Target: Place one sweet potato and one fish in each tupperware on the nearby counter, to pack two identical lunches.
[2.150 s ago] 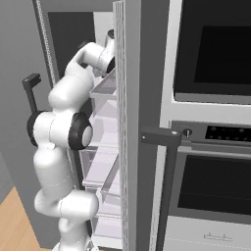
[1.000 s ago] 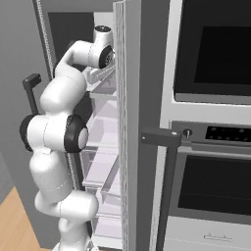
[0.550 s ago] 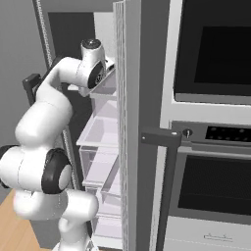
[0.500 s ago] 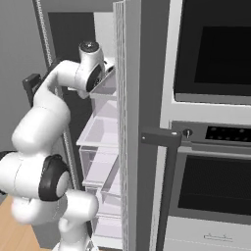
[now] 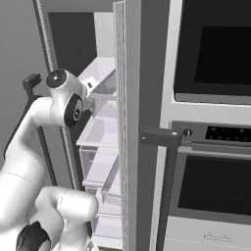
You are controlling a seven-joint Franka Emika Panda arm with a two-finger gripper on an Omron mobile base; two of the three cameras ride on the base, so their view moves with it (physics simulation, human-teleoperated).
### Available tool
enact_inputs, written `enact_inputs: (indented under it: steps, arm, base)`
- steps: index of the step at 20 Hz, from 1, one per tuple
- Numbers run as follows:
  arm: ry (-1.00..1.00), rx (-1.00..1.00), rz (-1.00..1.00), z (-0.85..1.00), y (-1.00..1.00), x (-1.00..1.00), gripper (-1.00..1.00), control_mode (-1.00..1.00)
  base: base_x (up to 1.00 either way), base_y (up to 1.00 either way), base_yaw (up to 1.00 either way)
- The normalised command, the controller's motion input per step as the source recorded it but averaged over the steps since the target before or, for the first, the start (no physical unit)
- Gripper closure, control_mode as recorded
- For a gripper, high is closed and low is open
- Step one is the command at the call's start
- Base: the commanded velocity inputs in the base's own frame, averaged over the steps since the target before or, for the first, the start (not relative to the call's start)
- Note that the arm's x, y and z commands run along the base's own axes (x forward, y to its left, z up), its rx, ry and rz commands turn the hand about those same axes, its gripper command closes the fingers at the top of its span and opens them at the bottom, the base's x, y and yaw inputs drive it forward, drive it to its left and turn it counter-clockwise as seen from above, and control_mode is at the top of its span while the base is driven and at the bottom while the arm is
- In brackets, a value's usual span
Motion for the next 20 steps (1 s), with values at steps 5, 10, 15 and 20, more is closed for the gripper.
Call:
enact_inputs:
  steps: [5, 10, 15, 20]
  arm:
    - [0.00, 0.00, -0.22, 0.00, -0.06, -1.00, 1.00, -1.00]
    - [-0.09, 0.00, -0.14, 0.00, -0.03, -1.00, 1.00, -1.00]
    - [-0.22, 0.00, -0.06, 0.00, 0.00, -1.00, 1.00, -1.00]
    - [-0.06, 0.00, -0.02, -0.02, 0.02, -0.60, 1.00, 1.00]
  base:
    - [0.00, 0.00, 0.00]
    - [0.00, 0.00, 0.00]
    - [0.00, 0.00, 0.00]
    - [-0.40, 0.05, 0.00]
